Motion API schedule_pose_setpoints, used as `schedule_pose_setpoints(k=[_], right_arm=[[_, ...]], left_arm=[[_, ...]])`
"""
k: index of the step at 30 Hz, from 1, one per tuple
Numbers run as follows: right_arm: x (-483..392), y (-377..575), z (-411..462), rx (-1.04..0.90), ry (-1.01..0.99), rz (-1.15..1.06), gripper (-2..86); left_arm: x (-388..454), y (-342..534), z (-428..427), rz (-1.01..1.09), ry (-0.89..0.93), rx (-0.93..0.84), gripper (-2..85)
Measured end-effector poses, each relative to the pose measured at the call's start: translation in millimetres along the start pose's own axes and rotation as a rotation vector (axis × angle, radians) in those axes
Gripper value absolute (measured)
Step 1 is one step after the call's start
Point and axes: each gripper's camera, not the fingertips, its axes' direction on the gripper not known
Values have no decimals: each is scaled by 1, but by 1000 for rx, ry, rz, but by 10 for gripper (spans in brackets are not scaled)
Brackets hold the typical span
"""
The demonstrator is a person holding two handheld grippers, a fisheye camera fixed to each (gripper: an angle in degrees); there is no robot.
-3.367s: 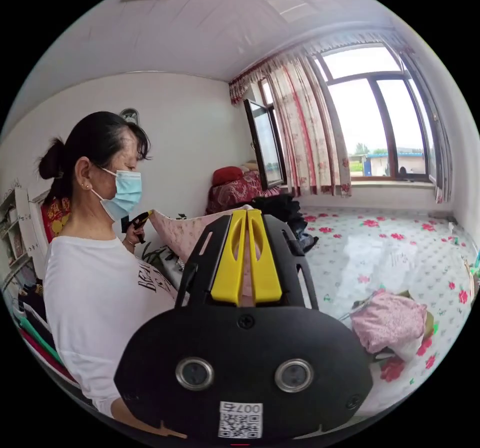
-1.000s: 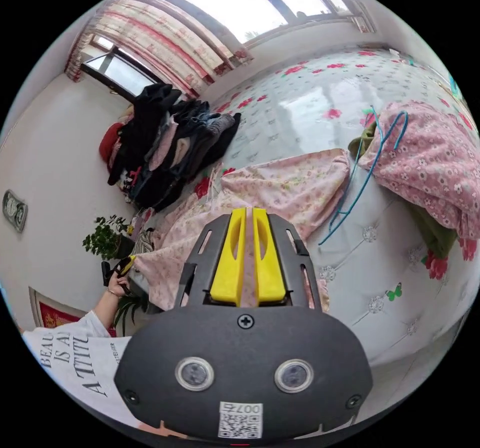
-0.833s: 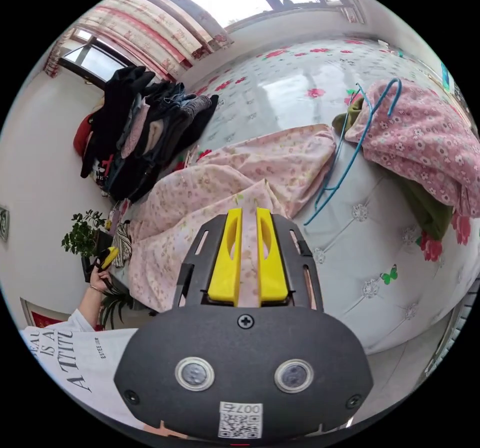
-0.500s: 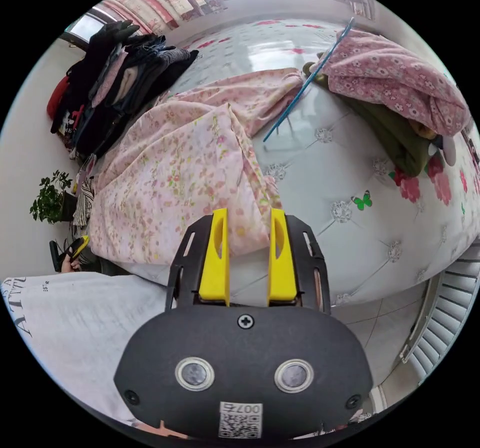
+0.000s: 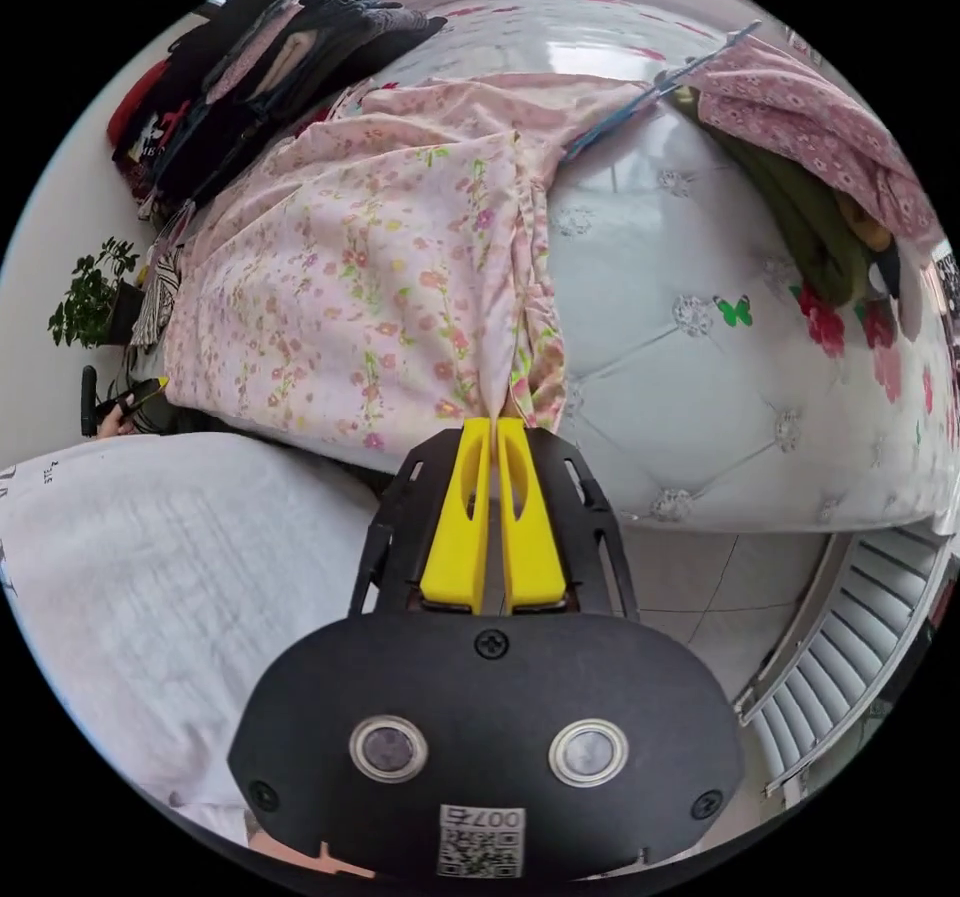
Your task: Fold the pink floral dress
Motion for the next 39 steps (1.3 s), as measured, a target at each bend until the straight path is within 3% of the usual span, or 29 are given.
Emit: schedule_pose_setpoints(k=[3, 8, 14, 19, 21, 24, 30, 34, 39], right_arm=[[-13, 10, -21, 113, 58, 2, 7], [-68, -17, -40, 225, 117, -154, 24], [-168, -66, 31, 108, 81, -334, 49], [-247, -74, 108, -129, 135, -482, 61], [-261, -65, 109, -71, 155, -540, 60], [-273, -61, 119, -88, 203, -551, 57], [-265, -69, 128, -133, 141, -422, 55], [-256, -58, 132, -76, 105, -321, 55], [-266, -43, 141, -41, 192, -349, 53]], left_arm=[[-19, 8, -13, -94, 78, 79, -3], [-49, -17, -48, -169, 43, 189, 44], [-77, -90, -63, -162, 63, 256, 64], [-110, -147, -46, -239, 114, 269, 80], [-120, -166, -37, -270, 106, 235, 90], [-123, -191, -28, -265, 88, 205, 111], [-130, -210, -30, -324, -27, 204, 68], [-147, -188, -37, -384, 96, 237, 76], [-156, -162, -35, -408, 176, 249, 79]])
